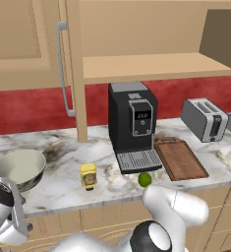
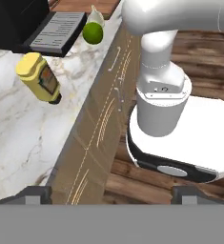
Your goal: Open the cabinet. Place the bowl and condiment on the counter. Then place the lime and garlic on the cutting board.
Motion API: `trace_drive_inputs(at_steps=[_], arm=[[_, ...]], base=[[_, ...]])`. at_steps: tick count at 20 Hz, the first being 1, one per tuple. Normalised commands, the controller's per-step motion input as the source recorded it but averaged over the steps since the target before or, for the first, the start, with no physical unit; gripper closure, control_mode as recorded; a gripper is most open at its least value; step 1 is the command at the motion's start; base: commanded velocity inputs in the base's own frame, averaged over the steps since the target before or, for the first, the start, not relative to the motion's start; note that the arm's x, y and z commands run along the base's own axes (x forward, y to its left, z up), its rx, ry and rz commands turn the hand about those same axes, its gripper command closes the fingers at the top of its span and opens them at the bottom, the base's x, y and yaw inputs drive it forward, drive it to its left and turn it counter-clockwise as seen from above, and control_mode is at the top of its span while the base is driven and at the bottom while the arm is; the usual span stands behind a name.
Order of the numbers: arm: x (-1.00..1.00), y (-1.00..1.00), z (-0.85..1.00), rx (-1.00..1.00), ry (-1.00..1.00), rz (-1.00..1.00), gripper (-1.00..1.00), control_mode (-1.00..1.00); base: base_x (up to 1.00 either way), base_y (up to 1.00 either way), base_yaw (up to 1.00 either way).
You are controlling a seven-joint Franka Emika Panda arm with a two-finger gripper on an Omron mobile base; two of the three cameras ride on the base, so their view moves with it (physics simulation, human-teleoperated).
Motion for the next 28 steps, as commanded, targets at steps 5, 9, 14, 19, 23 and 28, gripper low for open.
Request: trace_drive_inputs(at_steps=[5, 9, 14, 19, 23, 28], arm=[[-0.57, -0.76, 0.63, 0.00, -0.06, 0.00, -1.00, -1.00], [-0.43, -0.89, 0.55, 0.01, -0.03, 0.00, -1.00, -1.00], [-0.32, -0.97, 0.38, 0.03, -0.03, 0.00, -1.00, -1.00], [-0.35, -0.98, 0.26, 0.07, -0.01, -0.02, -1.00, -1.00], [-0.10, -0.87, 0.35, 0.12, 0.00, -0.06, -1.00, -1.00], [0.03, -0.71, 0.35, 0.14, 0.01, -0.05, -1.00, -1.00]], base=[[0.00, 0.00, 0.00], [0.00, 0.00, 0.00], [0.00, 0.00, 0.00], [0.00, 0.00, 0.00], [0.00, 0.00, 0.00], [0.00, 0.00, 0.00]])
